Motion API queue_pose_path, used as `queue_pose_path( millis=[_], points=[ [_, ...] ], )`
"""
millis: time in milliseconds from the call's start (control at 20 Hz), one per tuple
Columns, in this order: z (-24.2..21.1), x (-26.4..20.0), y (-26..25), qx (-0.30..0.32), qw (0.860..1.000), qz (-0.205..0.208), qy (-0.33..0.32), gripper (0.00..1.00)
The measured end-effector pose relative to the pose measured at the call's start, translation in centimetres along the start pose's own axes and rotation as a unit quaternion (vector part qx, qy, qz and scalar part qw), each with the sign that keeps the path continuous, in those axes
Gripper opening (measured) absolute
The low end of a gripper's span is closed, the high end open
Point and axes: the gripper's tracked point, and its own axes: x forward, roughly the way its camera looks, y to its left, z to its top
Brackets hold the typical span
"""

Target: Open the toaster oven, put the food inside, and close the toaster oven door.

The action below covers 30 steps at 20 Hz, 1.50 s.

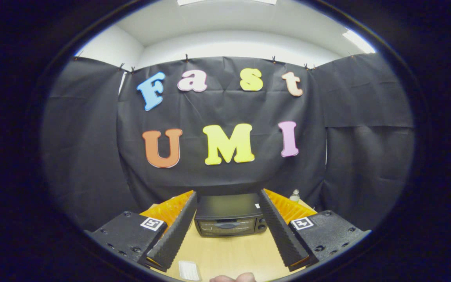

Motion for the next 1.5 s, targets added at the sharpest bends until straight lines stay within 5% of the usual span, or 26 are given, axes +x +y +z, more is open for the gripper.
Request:
queue_pose_path(
  millis=[400, 1150, 1500],
  points=[
    [3.6, -7.0, 4.2, 0.013, 0.999, 0.038, -0.020, 1.00],
    [0.3, -4.8, 1.9, 0.032, 0.999, 0.030, 0.008, 1.00],
    [-2.1, -3.4, 2.3, 0.028, 0.998, 0.060, 0.017, 1.00]
  ],
)
